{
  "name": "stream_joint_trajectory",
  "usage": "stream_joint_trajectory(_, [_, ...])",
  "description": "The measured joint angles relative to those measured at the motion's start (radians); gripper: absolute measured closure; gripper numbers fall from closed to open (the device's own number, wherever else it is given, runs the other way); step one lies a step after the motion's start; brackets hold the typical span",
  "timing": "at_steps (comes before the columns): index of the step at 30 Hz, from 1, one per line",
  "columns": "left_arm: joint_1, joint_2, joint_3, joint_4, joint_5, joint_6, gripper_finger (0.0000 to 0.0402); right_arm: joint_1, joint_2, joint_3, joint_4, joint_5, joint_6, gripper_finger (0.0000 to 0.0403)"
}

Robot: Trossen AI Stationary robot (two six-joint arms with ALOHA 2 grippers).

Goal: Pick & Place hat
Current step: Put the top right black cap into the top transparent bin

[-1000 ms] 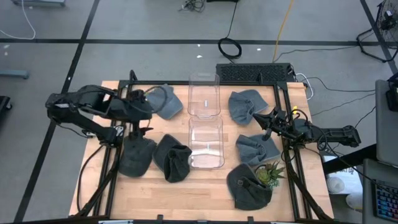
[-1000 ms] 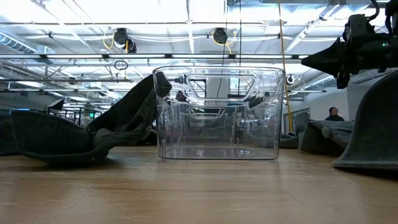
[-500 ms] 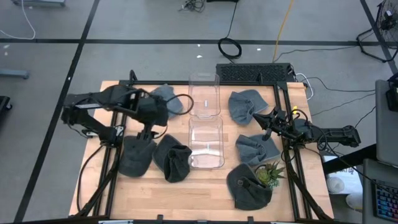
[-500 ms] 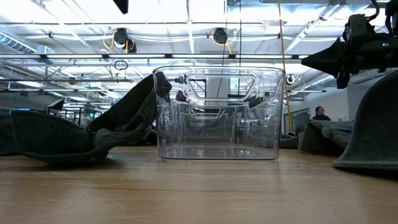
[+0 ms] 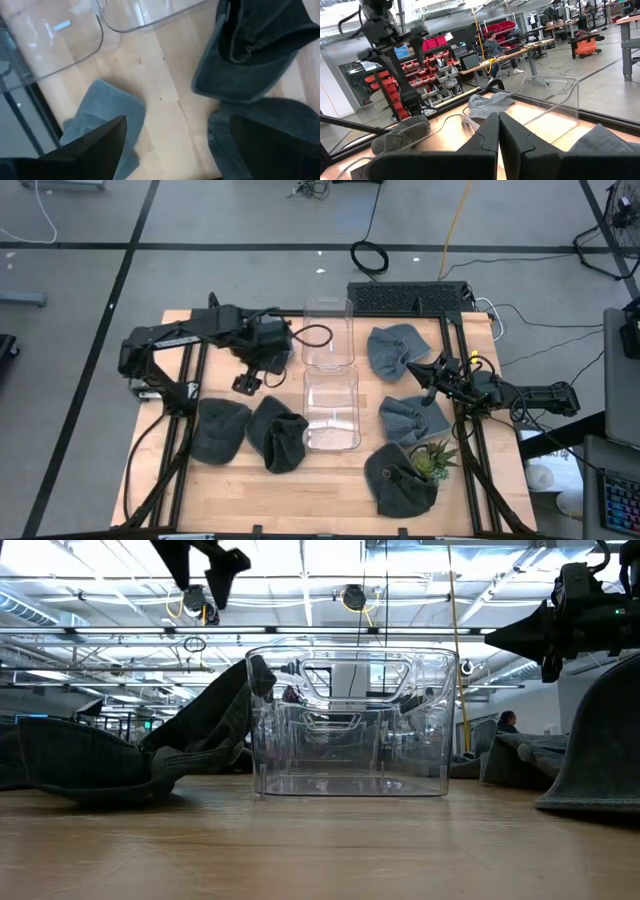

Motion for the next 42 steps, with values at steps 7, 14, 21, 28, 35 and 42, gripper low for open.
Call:
stream_joint_trajectory(7, [0.052, 0.075, 0.0, -0.001, 0.081, 0.063, 0.0039, 0.0, 0.0, 0.0, 0.0, 0.0, 0.0, 0.0403])
stream_joint_trajectory(14, [0.051, 0.128, -0.024, 0.008, 0.111, 0.087, 0.0039, 0.0, 0.0, 0.0, 0.0, 0.0, 0.0, 0.0403])
stream_joint_trajectory(21, [0.035, 0.129, -0.159, 0.128, 0.053, 0.045, 0.0039, 0.0, 0.0, 0.0, 0.0, 0.0, 0.0, 0.0403])
stream_joint_trajectory(28, [0.021, 0.121, -0.267, 0.215, 0.074, 0.018, 0.0039, 0.0, 0.0, 0.0, 0.0, 0.0, 0.0, 0.0403])
stream_joint_trajectory(35, [0.003, 0.12, -0.343, 0.296, 0.178, 0.02, 0.0039, 0.0, 0.0, 0.0, 0.0, 0.0, 0.0, 0.0403])
stream_joint_trajectory(42, [0.0, 0.12, -0.437, 0.377, 0.227, 0.01, 0.0039, 0.0, 0.0, 0.0, 0.0, 0.0, 0.0, 0.0403])
